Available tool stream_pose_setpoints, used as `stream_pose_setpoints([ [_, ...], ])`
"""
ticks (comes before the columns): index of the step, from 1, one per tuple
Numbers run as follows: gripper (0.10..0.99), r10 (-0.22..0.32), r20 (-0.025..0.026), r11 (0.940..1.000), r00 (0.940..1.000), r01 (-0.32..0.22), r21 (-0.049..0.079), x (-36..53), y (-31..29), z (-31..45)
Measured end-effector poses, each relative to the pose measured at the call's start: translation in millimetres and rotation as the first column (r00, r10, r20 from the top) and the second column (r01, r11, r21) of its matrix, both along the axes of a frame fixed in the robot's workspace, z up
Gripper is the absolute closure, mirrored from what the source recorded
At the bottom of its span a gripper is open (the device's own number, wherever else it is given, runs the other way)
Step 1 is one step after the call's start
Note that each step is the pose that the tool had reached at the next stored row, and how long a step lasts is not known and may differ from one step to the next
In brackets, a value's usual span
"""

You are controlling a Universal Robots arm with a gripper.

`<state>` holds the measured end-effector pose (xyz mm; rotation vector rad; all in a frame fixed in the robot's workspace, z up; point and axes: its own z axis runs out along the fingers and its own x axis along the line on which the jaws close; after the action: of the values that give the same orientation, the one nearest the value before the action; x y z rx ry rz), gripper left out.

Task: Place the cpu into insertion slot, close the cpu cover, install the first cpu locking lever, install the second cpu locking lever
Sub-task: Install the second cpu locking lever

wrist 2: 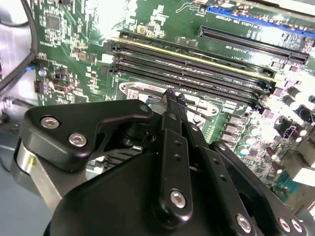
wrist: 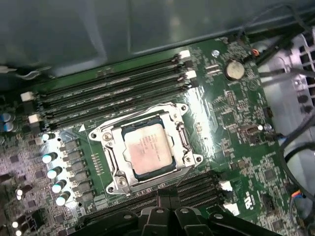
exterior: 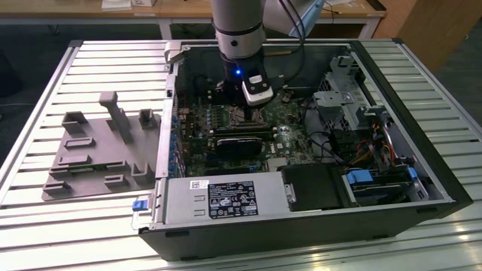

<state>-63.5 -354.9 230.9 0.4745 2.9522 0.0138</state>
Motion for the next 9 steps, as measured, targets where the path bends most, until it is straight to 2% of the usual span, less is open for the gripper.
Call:
stream_pose_setpoints([
  [9,0.980,0.057,-0.0031,0.9984,0.9984,-0.057,0.000,-4.3,-2.6,-3.9],
])
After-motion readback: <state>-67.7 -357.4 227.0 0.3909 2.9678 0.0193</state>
